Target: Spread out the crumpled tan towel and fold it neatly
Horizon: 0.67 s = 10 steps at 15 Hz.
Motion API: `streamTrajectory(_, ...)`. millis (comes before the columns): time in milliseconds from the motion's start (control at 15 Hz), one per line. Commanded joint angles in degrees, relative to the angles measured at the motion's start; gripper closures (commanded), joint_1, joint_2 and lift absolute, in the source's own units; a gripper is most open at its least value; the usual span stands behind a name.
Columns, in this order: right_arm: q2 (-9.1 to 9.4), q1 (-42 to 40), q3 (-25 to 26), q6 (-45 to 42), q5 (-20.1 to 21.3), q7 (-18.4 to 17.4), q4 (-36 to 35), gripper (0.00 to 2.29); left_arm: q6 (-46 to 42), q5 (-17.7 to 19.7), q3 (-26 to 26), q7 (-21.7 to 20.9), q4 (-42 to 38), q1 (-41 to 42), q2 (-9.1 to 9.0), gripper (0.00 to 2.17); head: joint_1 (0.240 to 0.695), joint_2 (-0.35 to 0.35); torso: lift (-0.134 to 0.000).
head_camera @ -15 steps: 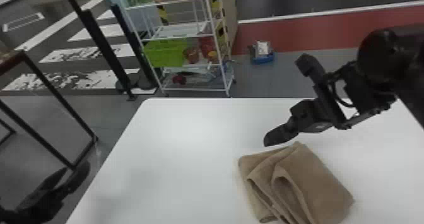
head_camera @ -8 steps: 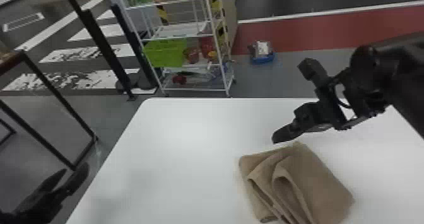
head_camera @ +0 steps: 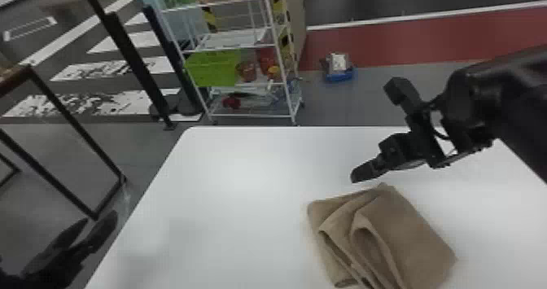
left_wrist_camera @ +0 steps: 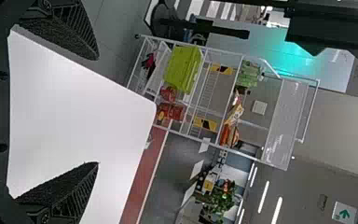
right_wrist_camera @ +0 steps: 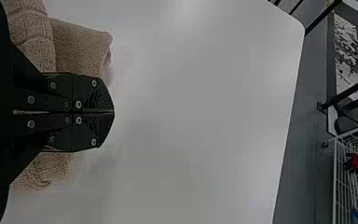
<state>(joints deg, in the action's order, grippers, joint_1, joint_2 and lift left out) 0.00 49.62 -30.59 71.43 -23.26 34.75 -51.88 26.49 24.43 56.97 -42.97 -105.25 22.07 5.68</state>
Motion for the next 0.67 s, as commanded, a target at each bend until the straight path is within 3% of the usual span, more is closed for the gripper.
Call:
streamTrajectory(0, 0.05, 0.04, -1.14, -1.16, -1.44, 0.93, 0.91, 2.16, 0.01, 0.00, 0.16, 0.08, 0.05, 0.17, -0.06, 0.08, 0.695, 0.350, -0.122)
streamTrajectory(267, 0.05, -1.63, -2.02, 6.40, -4.16, 2.52, -0.50, 2.16, 0.01, 0.00, -0.02, 0.43, 0.05, 0.08, 0.03, 0.08, 0.695, 0.350, -0.122)
streamTrajectory(600, 0.05, -3.57, -2.11, 10.27, -4.42, 7.44, -3.58, 2.15, 0.01, -0.18, -0.28, 0.70, 0.22, -0.53, 0.12, 0.08, 0.695, 0.350, -0.122)
